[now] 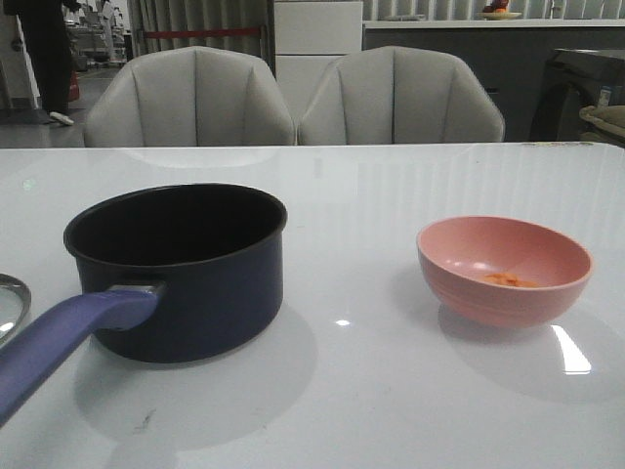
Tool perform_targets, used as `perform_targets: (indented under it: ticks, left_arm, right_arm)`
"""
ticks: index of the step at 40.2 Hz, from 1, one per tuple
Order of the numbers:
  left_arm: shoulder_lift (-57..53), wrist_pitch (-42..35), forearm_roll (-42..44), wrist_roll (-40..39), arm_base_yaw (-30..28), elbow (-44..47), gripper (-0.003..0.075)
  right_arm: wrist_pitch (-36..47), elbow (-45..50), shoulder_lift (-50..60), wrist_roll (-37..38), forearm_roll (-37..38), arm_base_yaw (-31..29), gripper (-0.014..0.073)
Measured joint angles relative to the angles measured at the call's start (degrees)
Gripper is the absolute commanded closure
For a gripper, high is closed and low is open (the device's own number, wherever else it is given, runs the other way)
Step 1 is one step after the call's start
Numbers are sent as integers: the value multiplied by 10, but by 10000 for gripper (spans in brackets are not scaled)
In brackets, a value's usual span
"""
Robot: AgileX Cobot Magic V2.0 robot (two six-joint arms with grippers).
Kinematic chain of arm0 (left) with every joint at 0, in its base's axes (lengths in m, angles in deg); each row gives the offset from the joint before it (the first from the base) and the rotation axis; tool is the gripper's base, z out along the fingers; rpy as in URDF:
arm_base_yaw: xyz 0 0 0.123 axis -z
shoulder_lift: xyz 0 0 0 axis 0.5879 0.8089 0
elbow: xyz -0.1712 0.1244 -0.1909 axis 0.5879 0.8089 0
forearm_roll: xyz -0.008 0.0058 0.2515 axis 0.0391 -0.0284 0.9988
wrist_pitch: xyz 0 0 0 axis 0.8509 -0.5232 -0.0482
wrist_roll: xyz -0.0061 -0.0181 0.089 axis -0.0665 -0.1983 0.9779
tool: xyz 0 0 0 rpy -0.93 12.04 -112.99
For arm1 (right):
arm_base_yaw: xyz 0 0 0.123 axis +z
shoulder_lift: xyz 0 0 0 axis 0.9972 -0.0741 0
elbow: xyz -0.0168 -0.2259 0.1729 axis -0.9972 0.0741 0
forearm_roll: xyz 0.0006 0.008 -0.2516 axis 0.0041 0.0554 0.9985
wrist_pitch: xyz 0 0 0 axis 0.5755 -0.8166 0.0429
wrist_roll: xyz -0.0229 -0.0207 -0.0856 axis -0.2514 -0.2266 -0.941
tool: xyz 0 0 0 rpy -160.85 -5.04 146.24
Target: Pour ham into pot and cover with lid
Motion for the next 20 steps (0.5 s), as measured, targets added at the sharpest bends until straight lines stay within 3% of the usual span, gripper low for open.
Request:
perform_targets:
  ticks: [12,20]
  left_arm:
    - [-243,-115,-9,1,8,126,365]
    - [-389,-176,4,1,77,202,419]
  right_arm:
    - [0,0,0,0,0,0,433]
    - [0,0,0,0,0,0,433]
